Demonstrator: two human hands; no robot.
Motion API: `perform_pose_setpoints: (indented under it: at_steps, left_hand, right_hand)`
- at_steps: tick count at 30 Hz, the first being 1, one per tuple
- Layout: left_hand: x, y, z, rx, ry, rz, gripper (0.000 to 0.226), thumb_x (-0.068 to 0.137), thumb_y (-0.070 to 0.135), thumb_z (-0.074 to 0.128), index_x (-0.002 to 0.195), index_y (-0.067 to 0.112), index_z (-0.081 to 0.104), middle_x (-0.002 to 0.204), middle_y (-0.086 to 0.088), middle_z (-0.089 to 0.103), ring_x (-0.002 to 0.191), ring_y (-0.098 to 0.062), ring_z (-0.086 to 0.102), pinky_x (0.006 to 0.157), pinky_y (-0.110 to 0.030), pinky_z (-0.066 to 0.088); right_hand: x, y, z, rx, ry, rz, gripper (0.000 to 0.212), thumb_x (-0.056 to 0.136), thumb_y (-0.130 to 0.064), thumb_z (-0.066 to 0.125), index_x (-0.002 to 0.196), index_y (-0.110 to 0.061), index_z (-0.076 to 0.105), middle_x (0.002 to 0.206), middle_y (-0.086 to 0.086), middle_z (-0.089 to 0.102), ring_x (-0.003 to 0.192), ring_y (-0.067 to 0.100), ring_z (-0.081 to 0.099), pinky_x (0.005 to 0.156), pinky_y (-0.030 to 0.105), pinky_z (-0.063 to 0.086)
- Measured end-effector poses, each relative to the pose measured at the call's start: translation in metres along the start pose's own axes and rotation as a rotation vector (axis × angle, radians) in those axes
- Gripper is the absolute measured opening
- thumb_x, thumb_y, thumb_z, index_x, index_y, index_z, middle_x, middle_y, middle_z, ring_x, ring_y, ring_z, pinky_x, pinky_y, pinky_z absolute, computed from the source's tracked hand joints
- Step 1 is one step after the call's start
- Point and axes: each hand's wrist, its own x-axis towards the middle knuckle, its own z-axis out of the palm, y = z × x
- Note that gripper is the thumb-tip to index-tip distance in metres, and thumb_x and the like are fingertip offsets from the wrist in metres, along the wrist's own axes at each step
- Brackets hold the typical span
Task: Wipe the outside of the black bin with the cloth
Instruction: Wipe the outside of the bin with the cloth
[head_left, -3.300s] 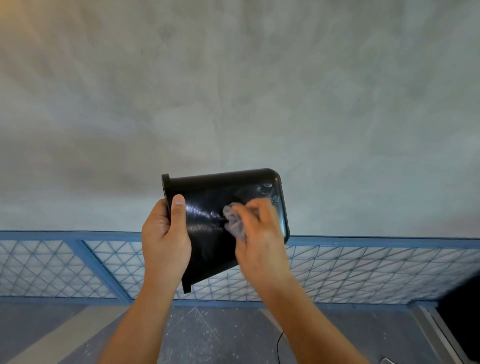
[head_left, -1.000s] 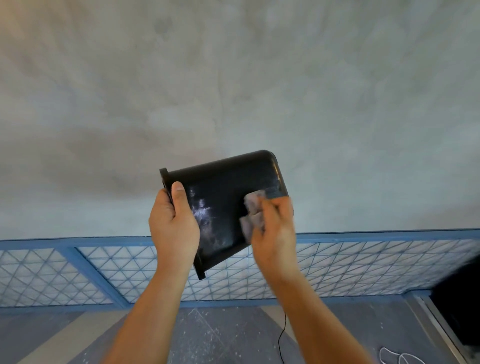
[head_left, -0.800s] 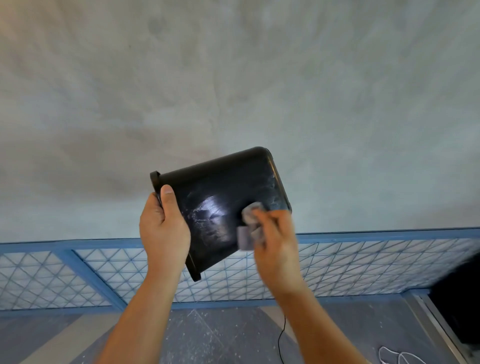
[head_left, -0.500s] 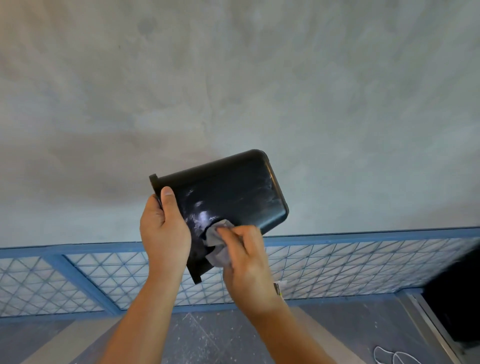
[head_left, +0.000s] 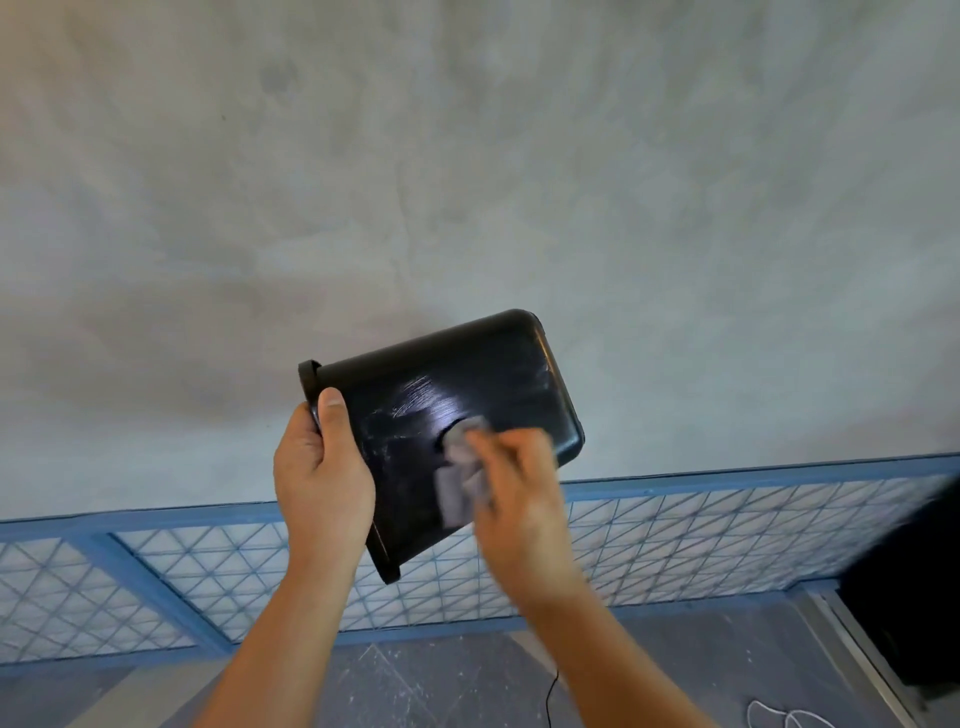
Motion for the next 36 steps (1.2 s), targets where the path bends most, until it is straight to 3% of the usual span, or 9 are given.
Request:
perform_pose_setpoints:
  at_steps: [4, 10, 13, 17, 20, 23, 26, 30, 36]
  left_hand:
    - [-0.004, 0.001, -0.007, -0.003, -0.027, -0.007, 0.042, 0.111, 0.049, 0.039, 0.093, 0.022, 0.065, 0.08, 0.003, 0.063, 0.07, -0.008, 0.058, 0.067, -0.033, 0.047]
    - [-0.009, 0.004, 0.006, 0.038, -0.005, 0.041, 0.037, 0.112, 0.042, 0.042, 0.089, 0.021, 0.062, 0.077, 0.005, 0.064, 0.067, 0.002, 0.059, 0.063, -0.019, 0.043]
    - [-0.008, 0.001, -0.004, 0.023, -0.02, 0.011, 0.04, 0.112, 0.045, 0.039, 0.093, 0.019, 0.064, 0.079, 0.0, 0.062, 0.071, -0.008, 0.058, 0.065, -0.031, 0.044]
    - [-0.009, 0.001, -0.01, 0.044, -0.038, 0.01, 0.042, 0.112, 0.046, 0.039, 0.092, 0.019, 0.064, 0.08, 0.0, 0.063, 0.075, -0.017, 0.06, 0.065, -0.033, 0.044]
    - [-0.011, 0.002, -0.003, 0.071, -0.04, 0.035, 0.04, 0.112, 0.043, 0.042, 0.09, 0.018, 0.064, 0.078, 0.0, 0.065, 0.073, -0.013, 0.061, 0.064, -0.026, 0.043]
    - [-0.008, 0.001, -0.003, 0.098, -0.036, 0.053, 0.04, 0.112, 0.042, 0.043, 0.088, 0.017, 0.064, 0.076, 0.001, 0.065, 0.072, -0.012, 0.061, 0.063, -0.029, 0.042]
    - [-0.007, 0.003, -0.013, 0.066, -0.057, 0.031, 0.043, 0.112, 0.044, 0.041, 0.08, 0.02, 0.058, 0.068, 0.006, 0.056, 0.06, -0.006, 0.051, 0.06, -0.031, 0.04]
    - [-0.008, 0.006, -0.019, 0.065, -0.108, 0.047, 0.04, 0.111, 0.045, 0.042, 0.081, 0.025, 0.058, 0.065, 0.012, 0.056, 0.06, 0.0, 0.053, 0.061, -0.029, 0.041]
    - [-0.005, 0.001, -0.011, -0.014, -0.108, 0.042, 0.039, 0.111, 0.042, 0.046, 0.087, 0.02, 0.067, 0.074, -0.002, 0.065, 0.067, -0.003, 0.057, 0.067, -0.03, 0.046]
  right_hand:
    - [0.03, 0.034, -0.033, -0.024, 0.182, 0.347, 0.028, 0.097, -0.001, 0.059, 0.123, -0.008, 0.063, 0.118, 0.0, 0.047, 0.109, 0.021, 0.057, 0.089, 0.025, 0.052]
    - [-0.02, -0.032, 0.015, -0.067, -0.05, -0.091, 0.042, 0.092, -0.003, 0.068, 0.133, -0.009, 0.061, 0.119, 0.003, 0.048, 0.103, 0.02, 0.056, 0.086, 0.028, 0.054]
    - [-0.003, -0.002, -0.005, -0.047, 0.087, 0.027, 0.034, 0.097, -0.007, 0.065, 0.13, -0.015, 0.065, 0.119, -0.008, 0.043, 0.109, 0.0, 0.048, 0.095, 0.018, 0.049]
    - [0.027, 0.026, -0.026, -0.17, 0.206, 0.232, 0.029, 0.096, -0.019, 0.053, 0.122, -0.025, 0.065, 0.12, -0.001, 0.048, 0.107, 0.016, 0.052, 0.096, 0.041, 0.054]
    - [0.015, -0.017, -0.002, 0.037, 0.114, 0.149, 0.019, 0.095, -0.018, 0.065, 0.11, -0.031, 0.064, 0.121, 0.008, 0.054, 0.106, 0.03, 0.06, 0.09, 0.052, 0.057]
    - [-0.012, -0.042, 0.012, 0.041, -0.053, -0.075, 0.037, 0.094, -0.004, 0.071, 0.129, -0.015, 0.065, 0.117, 0.001, 0.055, 0.1, 0.02, 0.058, 0.087, 0.033, 0.053]
    - [0.005, -0.01, -0.012, 0.053, 0.073, 0.078, 0.034, 0.1, -0.003, 0.062, 0.122, -0.027, 0.068, 0.115, -0.019, 0.049, 0.099, 0.008, 0.057, 0.088, 0.024, 0.052]
    - [0.034, 0.012, -0.033, -0.149, 0.205, 0.303, 0.04, 0.092, 0.002, 0.059, 0.129, -0.013, 0.064, 0.118, 0.005, 0.049, 0.105, 0.025, 0.053, 0.088, 0.045, 0.053]
    - [-0.03, -0.055, 0.015, -0.092, -0.138, -0.284, 0.027, 0.103, -0.007, 0.052, 0.128, -0.006, 0.063, 0.126, 0.004, 0.053, 0.099, 0.027, 0.054, 0.082, 0.04, 0.054]
